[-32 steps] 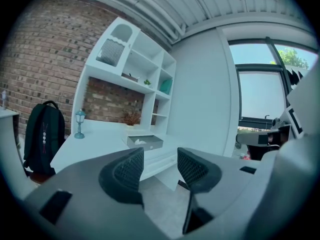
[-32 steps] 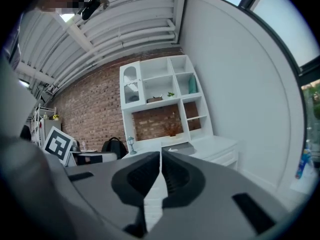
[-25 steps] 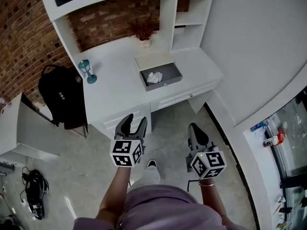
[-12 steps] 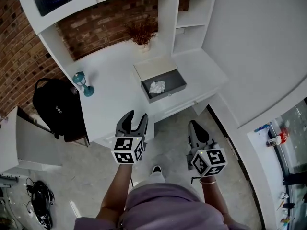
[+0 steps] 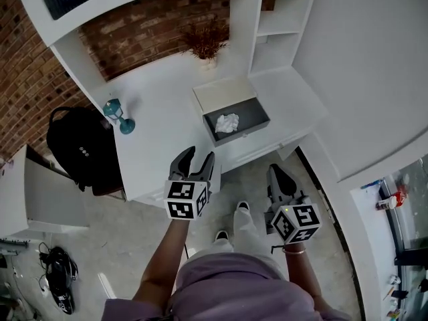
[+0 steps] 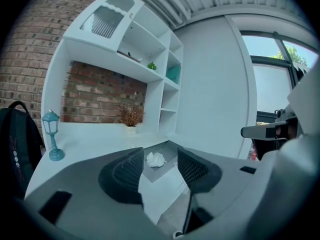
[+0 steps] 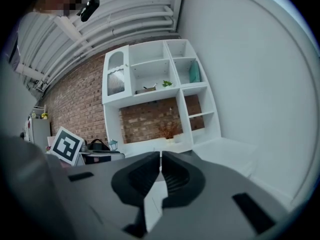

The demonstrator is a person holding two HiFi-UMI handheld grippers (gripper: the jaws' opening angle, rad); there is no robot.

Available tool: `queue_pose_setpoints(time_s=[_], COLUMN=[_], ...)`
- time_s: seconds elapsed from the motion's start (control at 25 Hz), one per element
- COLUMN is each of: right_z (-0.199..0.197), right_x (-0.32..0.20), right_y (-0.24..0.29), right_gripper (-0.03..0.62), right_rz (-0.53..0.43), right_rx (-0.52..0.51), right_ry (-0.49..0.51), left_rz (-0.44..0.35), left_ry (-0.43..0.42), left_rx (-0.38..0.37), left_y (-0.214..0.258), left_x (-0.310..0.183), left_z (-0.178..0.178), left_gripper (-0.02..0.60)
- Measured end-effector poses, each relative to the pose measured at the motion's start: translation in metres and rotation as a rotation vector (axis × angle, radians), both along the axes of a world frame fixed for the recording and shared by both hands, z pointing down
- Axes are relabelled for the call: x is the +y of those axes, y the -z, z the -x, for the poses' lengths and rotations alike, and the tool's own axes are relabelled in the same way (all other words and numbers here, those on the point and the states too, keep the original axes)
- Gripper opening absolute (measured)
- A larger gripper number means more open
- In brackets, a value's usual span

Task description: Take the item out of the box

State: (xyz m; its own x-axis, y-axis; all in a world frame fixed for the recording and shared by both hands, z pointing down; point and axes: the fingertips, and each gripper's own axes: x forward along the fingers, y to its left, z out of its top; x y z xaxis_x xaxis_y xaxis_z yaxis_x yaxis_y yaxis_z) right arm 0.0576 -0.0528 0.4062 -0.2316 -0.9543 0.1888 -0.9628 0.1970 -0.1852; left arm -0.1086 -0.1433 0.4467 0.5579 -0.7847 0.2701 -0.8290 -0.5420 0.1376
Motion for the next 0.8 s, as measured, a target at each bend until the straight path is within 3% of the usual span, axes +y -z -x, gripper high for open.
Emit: queue_pose_setpoints(time_s=[0.8], right_z=[-0.053], right_x=[-0.141], right_y=[-0.002], right_gripper=[0.003], right_rz=[-0.013], right_rx=[-0.038], right_ry=[0.105], left_rz=[0.078], left_ry=[0.010], left_rx=[-0.163], left_y=[-0.028], left_x=[-0.114], left_z=[-0.054], left_gripper=[0.219])
